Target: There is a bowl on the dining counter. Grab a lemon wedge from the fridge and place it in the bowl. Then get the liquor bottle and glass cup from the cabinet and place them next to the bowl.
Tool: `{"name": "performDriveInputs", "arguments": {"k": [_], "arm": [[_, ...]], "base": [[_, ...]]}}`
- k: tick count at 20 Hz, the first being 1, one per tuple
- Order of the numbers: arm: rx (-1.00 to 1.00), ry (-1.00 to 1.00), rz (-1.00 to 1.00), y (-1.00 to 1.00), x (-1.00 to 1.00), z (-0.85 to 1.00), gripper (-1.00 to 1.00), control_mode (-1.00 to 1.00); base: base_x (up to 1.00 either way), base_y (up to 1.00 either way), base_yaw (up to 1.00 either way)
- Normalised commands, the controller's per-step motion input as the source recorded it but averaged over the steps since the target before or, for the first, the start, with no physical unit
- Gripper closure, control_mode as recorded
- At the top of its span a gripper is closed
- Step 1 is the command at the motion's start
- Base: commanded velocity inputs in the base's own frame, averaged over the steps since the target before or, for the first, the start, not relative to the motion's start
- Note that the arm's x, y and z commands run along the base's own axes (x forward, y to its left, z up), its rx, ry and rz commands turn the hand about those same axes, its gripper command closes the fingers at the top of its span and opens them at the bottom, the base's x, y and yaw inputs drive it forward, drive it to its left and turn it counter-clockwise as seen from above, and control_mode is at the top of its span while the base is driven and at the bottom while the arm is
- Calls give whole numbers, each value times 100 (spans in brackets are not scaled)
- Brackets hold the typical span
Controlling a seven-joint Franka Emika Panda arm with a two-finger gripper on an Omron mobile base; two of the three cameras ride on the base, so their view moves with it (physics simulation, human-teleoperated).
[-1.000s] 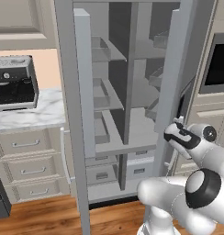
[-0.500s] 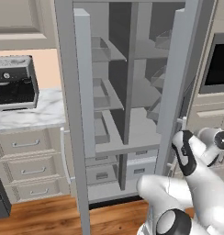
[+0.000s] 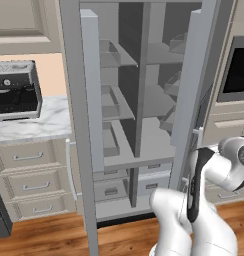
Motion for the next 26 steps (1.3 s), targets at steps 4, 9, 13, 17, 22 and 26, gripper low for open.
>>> {"name": "performDriveInputs", "arguments": {"k": [4,9,13,17,22,26], "arm": [[-14,18,0,14,-29,99,-100,-100],[-7,25,0,12,-24,100,-100,-100],[-6,24,0,25,-21,87,-100,-100],[-14,13,0,50,-5,29,-100,-100],[-13,0,3,61,0,-8,-100,-100],[-16,0,9,55,17,-2,-100,-100]], "base": [[0,0,0],[0,0,0],[0,0,0],[0,0,0],[0,0,0],[0,0,0]]}}
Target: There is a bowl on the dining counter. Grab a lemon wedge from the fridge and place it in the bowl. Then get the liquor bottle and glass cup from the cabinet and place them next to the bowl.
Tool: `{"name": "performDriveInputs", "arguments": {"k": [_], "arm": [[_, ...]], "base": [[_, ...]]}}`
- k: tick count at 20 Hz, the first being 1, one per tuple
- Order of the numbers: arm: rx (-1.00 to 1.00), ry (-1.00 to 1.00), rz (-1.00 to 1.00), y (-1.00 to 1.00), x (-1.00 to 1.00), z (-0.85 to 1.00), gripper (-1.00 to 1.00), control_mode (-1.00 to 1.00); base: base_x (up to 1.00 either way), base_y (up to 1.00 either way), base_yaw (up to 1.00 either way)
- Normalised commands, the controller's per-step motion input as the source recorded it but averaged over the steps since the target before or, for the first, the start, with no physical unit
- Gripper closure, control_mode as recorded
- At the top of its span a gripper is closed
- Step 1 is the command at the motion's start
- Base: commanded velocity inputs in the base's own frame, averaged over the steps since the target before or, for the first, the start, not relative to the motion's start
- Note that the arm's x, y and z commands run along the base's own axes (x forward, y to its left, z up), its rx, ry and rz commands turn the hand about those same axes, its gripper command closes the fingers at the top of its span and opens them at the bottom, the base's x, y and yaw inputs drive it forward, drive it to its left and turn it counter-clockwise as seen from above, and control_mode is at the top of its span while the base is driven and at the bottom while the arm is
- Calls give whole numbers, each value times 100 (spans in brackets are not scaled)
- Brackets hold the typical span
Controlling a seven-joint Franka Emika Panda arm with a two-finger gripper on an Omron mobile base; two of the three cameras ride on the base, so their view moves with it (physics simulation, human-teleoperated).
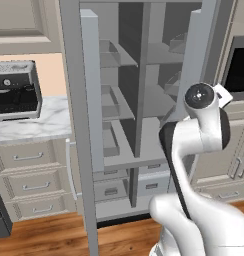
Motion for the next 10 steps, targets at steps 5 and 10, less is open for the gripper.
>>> {"name": "performDriveInputs", "arguments": {"k": [5,10], "arm": [[-20,0,21,50,31,8,-100,-100],[-21,0,18,51,38,19,-100,-100]], "base": [[0,0,0],[0,0,0]]}}
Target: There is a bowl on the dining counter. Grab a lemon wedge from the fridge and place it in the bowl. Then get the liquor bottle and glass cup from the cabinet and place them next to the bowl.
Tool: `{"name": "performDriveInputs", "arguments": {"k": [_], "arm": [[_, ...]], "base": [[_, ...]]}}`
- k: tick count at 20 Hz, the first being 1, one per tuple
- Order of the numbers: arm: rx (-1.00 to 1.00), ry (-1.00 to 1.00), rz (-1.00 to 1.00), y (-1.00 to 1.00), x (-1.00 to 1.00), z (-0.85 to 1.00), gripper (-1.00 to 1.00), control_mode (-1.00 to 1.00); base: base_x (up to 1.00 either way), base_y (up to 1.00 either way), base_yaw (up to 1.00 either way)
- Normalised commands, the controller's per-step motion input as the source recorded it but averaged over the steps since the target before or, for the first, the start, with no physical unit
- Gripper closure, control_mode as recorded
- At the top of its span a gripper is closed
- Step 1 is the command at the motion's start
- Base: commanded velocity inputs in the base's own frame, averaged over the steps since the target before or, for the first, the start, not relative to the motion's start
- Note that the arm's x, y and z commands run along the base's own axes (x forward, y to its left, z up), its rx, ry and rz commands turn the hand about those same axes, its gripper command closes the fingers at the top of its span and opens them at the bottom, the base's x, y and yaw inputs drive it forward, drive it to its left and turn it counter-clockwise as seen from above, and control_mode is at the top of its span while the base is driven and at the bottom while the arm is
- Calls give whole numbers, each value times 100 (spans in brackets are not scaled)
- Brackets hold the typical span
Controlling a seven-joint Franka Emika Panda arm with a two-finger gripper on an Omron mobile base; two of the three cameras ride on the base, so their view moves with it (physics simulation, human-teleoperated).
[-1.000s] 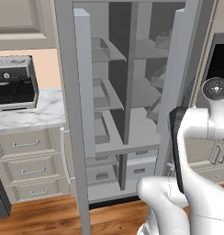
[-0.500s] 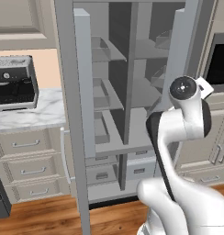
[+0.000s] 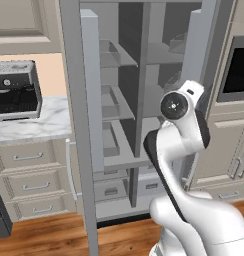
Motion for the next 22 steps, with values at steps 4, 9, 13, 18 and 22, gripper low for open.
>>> {"name": "performDriveInputs", "arguments": {"k": [4,9,13,18,22], "arm": [[-18,0,1,35,57,6,-100,-100],[-16,4,-2,14,80,0,-100,-100],[-11,10,-8,0,89,0,-100,-100],[-5,10,-8,-3,83,0,-100,-100],[-1,5,-9,-13,74,0,-100,-100]], "base": [[0,0,0],[0,0,0],[0,0,0],[0,0,0],[0,0,0]]}}
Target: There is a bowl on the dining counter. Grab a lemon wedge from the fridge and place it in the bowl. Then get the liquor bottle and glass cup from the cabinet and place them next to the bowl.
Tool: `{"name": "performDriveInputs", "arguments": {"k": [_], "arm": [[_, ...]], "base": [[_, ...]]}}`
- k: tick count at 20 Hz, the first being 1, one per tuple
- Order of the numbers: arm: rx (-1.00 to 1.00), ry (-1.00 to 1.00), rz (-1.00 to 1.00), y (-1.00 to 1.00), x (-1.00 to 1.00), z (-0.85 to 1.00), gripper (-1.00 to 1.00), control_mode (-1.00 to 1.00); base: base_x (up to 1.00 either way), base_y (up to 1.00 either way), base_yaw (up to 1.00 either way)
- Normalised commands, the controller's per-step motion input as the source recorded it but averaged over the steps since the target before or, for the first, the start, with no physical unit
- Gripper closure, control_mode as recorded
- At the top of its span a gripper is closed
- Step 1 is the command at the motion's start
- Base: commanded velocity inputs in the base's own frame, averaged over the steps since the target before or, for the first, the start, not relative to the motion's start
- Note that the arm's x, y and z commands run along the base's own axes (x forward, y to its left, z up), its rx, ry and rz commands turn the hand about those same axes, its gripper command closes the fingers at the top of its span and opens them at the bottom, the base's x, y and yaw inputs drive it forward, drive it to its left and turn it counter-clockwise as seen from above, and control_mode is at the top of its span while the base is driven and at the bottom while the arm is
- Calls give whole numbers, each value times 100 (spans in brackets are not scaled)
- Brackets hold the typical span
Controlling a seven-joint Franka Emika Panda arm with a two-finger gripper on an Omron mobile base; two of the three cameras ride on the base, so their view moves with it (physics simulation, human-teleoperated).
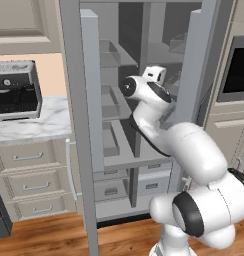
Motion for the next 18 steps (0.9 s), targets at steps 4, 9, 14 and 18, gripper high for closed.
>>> {"name": "performDriveInputs", "arguments": {"k": [4,9,14,18], "arm": [[0,0,-12,-37,49,0,-100,-100],[0,0,-11,-49,33,0,-100,-100],[0,0,-11,-54,21,0,-100,-100],[0,0,-13,-63,5,0,-100,-100]], "base": [[0,0,0],[0,0,0],[0,0,0],[0,0,0]]}}
